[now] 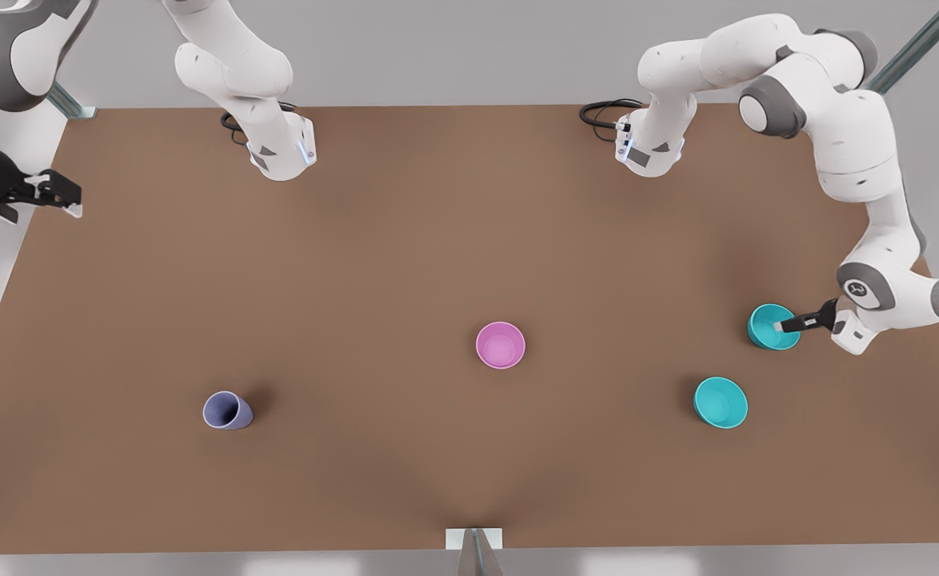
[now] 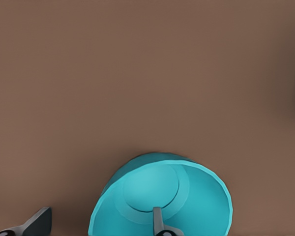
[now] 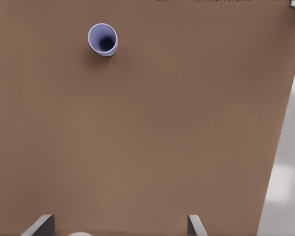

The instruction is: Stack the blue bowl on the pink bowl

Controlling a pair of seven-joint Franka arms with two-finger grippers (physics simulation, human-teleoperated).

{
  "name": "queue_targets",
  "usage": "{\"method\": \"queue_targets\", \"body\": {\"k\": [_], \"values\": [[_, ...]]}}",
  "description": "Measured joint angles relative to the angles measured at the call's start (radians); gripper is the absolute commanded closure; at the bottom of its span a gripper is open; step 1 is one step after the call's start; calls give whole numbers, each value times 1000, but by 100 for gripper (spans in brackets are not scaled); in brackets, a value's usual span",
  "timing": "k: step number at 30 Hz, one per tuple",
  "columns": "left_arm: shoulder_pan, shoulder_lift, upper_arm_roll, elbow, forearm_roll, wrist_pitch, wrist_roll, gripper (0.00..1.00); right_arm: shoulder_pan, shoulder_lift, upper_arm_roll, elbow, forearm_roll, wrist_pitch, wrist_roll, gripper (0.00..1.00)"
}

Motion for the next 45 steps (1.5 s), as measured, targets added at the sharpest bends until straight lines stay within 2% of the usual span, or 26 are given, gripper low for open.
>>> {"method": "queue_targets", "body": {"k": [1,4,5,11,14,16,18,20,23,26,32,45], "values": [[0,2,0,0,-5,-2,11,46,13,0,0,0,0,-1,-4,0],[-1,-3,0,0,-14,-19,40,71,48,2,0,0,0,-2,-16,0],[-2,-7,0,1,-16,-26,49,74,58,3,0,0,0,-3,-19,0],[-5,-31,-3,6,-16,-57,80,79,92,6,0,0,-8,-4,-36,0],[-23,-113,-16,12,-11,-81,69,79,87,8,0,0,-10,-3,-42,0],[-126,-179,-20,38,9,-127,44,79,75,9,0,0,-10,-4,-46,0],[-293,-196,-59,99,27,-179,2,79,57,11,0,0,-10,-4,-50,0],[-475,-135,-107,232,36,-220,-61,79,36,12,0,0,-11,-4,-53,0],[-584,23,-288,472,48,-254,-194,79,1,13,-1,-1,-12,-3,-57,0],[-685,112,-341,568,66,-256,-325,79,-30,14,-1,-1,-12,-3,-60,0],[-686,139,-345,577,86,-257,-526,79,-49,20,-1,-1,-12,-3,-66,0],[-667,160,-340,567,103,-234,-762,79,31,27,-1,-1,-12,1,-73,0]]}}
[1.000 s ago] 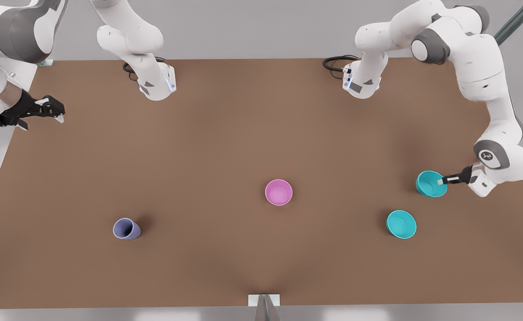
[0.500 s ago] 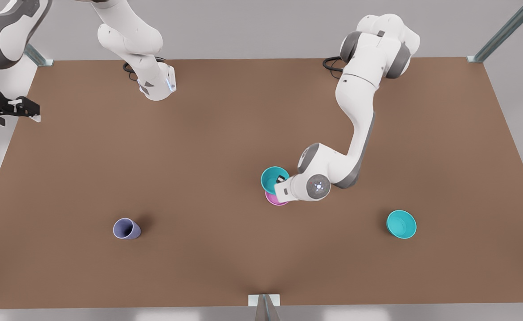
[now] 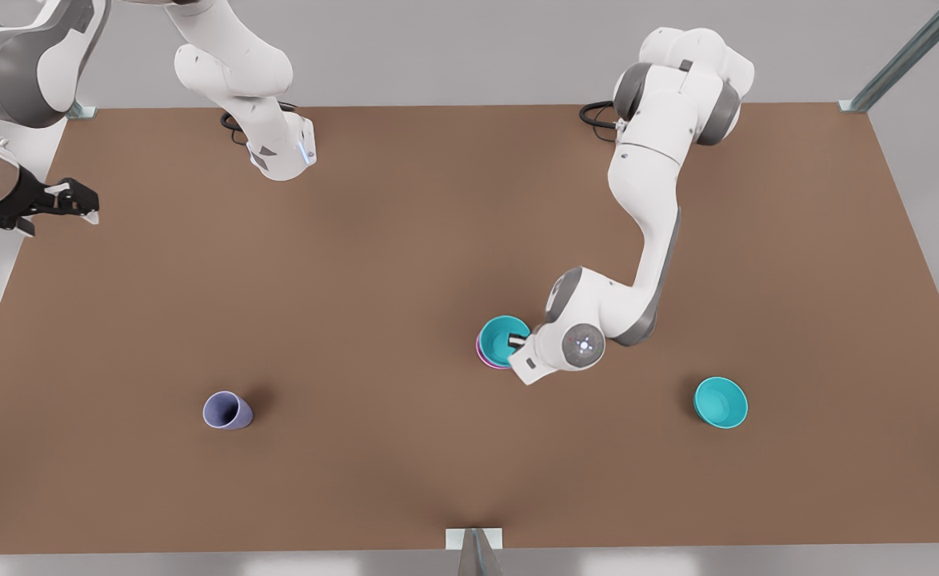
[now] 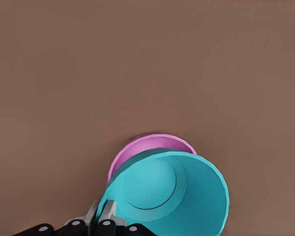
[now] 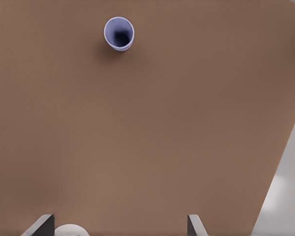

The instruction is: Stack the blue bowl on the pink bowl

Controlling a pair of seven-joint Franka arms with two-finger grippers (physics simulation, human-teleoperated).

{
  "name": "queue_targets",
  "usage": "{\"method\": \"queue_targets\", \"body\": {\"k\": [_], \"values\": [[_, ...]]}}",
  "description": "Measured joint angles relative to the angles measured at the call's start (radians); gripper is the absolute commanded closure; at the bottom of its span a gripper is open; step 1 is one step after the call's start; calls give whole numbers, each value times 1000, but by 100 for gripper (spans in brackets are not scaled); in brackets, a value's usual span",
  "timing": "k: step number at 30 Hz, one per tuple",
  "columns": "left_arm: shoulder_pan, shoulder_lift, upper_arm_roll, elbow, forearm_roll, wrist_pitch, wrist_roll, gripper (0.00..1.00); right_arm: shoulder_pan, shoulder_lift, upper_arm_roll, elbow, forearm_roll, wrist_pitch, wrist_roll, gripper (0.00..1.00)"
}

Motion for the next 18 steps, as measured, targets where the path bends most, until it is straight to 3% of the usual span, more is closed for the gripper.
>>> {"method": "queue_targets", "body": {"k": [10,11,15,18], "values": [[1,7,-12,-28,-8,9,-95,78,-37,3,0,-1,1,-1,-3,0],[0,7,-13,-28,-16,9,-102,0,-40,3,0,-1,1,-2,-3,0],[4,-42,25,-17,-61,-15,-109,0,-42,4,0,-6,1,-2,-3,0],[19,-231,318,27,-1,-178,-67,0,-35,4,0,-6,1,-1,-3,0]]}}
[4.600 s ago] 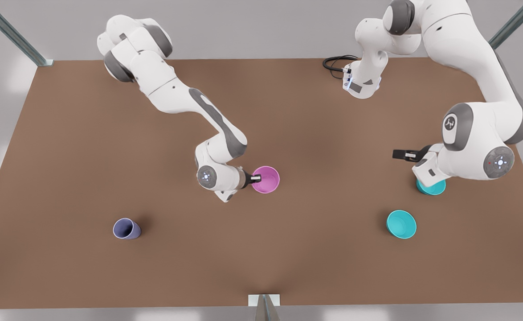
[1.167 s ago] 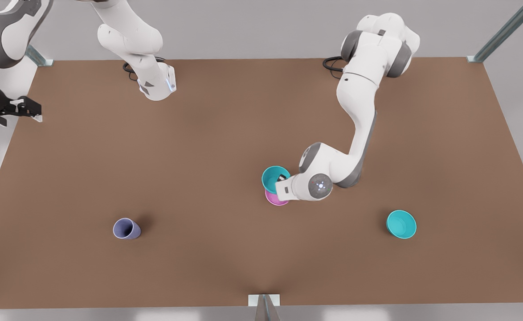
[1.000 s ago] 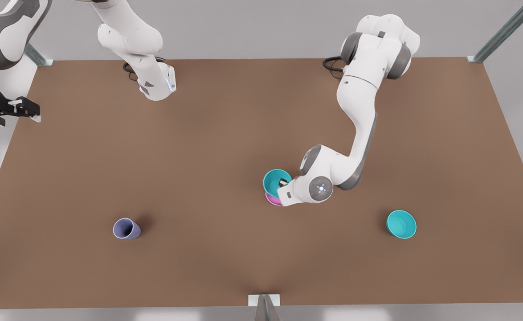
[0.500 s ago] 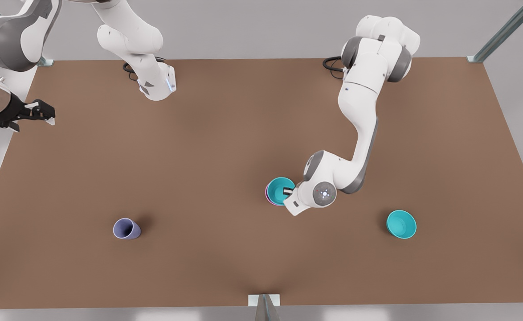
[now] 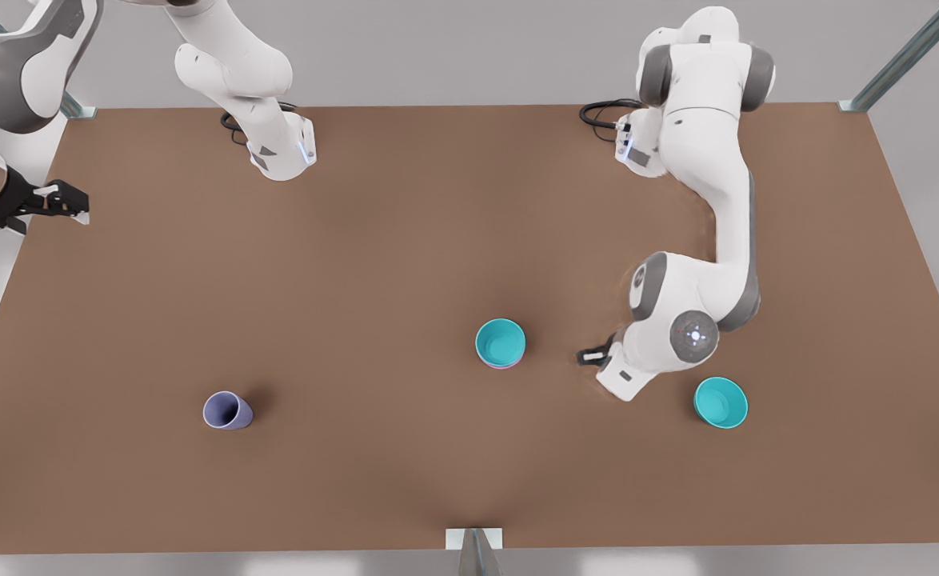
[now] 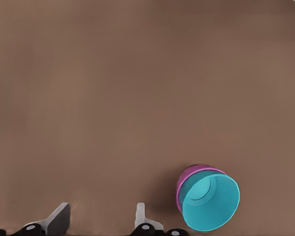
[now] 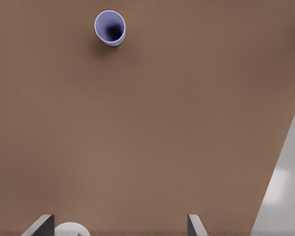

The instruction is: Stack the blue bowl on the pink bowl

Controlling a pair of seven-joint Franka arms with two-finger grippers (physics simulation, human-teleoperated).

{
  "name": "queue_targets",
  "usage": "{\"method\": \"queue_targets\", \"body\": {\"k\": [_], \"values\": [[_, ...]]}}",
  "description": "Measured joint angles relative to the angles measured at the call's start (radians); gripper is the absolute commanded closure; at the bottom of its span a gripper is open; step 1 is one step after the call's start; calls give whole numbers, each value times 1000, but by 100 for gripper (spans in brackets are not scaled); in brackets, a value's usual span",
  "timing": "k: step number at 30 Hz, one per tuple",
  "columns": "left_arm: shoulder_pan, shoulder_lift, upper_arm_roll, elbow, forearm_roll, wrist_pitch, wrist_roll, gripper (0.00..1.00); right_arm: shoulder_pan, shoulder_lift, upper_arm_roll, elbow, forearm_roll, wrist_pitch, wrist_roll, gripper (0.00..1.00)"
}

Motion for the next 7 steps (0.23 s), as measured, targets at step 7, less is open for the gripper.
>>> {"method": "queue_targets", "body": {"k": [7], "values": [[329,-358,-422,-69,298,-213,101,0,15,0,0,0,-1,3,0,0]]}}
